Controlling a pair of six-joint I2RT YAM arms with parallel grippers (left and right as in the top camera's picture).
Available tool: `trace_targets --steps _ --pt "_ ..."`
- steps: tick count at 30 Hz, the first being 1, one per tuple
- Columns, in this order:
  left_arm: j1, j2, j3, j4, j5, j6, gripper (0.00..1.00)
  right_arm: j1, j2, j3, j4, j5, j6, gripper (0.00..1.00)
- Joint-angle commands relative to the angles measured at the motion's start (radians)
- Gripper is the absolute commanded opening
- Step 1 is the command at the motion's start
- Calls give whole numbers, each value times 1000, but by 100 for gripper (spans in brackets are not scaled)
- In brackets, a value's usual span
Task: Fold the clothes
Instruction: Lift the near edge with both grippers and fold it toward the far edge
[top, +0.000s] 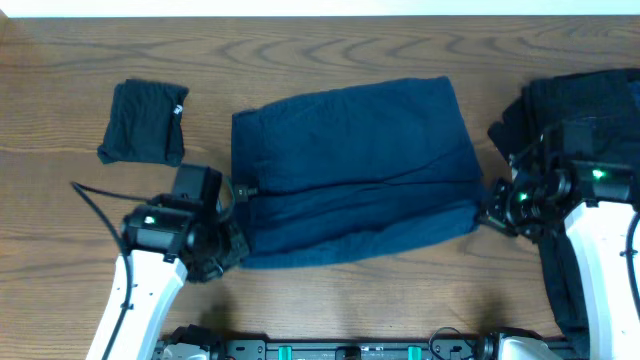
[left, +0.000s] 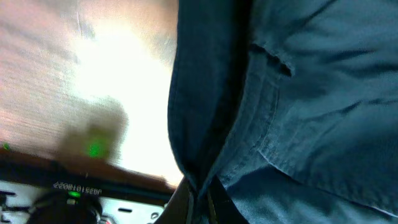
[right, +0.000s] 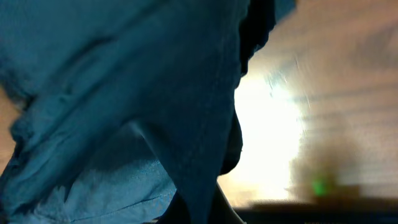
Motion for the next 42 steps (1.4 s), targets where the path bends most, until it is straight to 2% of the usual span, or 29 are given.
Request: trace_targets --steps 1,6,11,23,30,38,42 --pt "0 -5 120 -8 -44 36 6 20 -6 96 4 26 -14 1" --pt "0 45 255 22 -85 65 6 26 31 207 68 59 9 1" --pt "0 148 314 97 -115 65 6 26 91 225 176 59 16 1" --pt "0 365 319 506 -130 64 6 74 325 225 493 59 -2 1" --pt "0 504 319 647 -190 65 6 116 482 225 655 82 -4 1" --pt "1 669 319 780 -359 64 6 123 681 225 878 124 -4 1" --pt "2 754 319 841 -384 64 6 123 749 225 1003 124 -5 1"
